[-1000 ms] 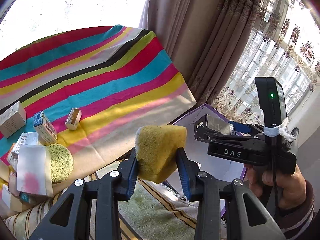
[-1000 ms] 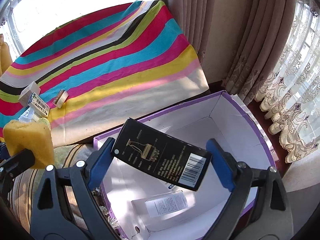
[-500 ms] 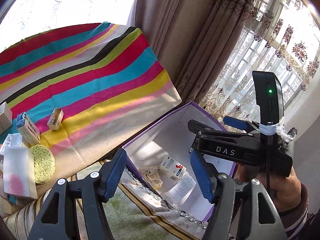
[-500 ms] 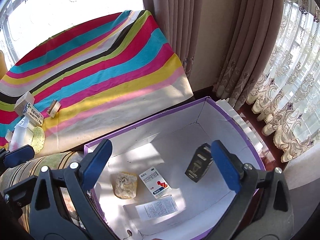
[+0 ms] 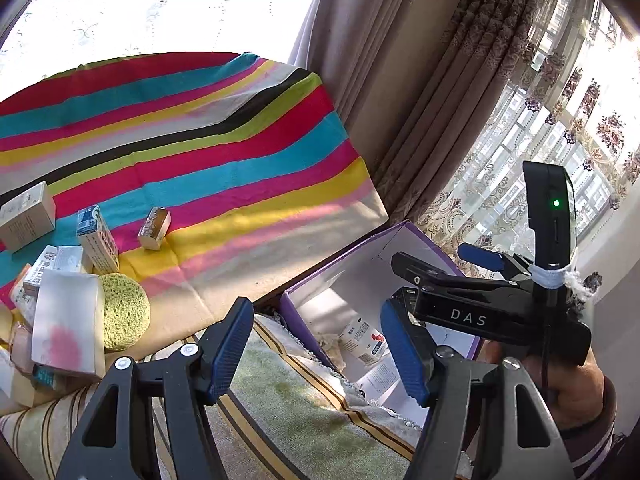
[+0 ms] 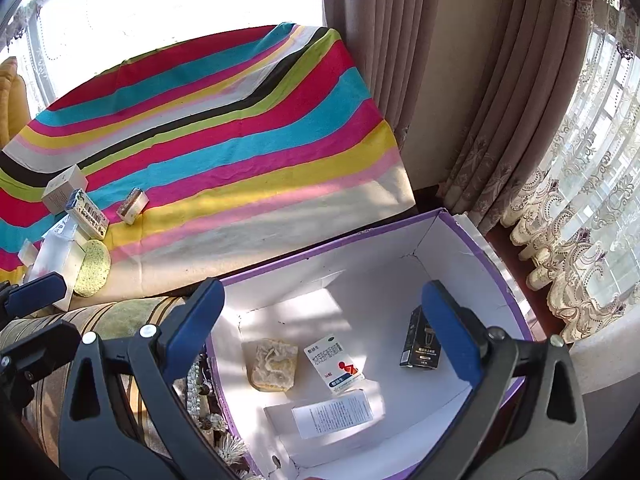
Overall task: Organize objects
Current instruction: 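Open both tools to drop the sponge and black box into the purple box, then move both tools back over the pile on the striped cloth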
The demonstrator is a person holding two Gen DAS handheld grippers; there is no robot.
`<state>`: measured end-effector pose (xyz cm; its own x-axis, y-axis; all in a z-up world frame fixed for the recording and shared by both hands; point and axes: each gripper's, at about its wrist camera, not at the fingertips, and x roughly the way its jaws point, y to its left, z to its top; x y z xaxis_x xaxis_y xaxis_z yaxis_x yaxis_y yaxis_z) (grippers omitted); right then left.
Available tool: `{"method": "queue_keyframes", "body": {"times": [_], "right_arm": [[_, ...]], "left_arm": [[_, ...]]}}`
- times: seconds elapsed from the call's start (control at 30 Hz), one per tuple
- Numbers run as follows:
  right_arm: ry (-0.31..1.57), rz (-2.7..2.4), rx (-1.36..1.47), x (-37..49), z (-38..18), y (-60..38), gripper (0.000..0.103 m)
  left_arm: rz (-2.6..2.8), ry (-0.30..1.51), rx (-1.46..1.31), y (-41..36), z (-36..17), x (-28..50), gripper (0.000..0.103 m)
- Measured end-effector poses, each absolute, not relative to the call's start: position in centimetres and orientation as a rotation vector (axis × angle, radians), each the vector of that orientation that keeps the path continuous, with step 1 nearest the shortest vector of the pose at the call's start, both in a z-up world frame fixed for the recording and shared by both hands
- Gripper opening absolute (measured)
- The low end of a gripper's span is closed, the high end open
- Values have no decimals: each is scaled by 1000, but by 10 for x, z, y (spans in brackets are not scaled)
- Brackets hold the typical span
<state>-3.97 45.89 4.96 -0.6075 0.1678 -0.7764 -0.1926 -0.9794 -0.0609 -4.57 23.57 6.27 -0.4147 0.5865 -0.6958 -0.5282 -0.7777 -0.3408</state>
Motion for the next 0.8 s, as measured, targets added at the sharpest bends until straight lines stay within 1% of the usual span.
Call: {"method": "queue_keyframes", "body": {"times": [0.43,0.6,0.8], "right_arm": [[-13,2718,-1288,-35,65,422,100],[-64,2757,-1293,-31,71,400,100],[-72,2811,-1311,-23,80,375,100]], "left_arm": [[2287,-216,-1128,174,64,-45,67],[2326,-256,-1124,148,65,-41,67],[2397,-322,-1136,105,64,-33,67]]}}
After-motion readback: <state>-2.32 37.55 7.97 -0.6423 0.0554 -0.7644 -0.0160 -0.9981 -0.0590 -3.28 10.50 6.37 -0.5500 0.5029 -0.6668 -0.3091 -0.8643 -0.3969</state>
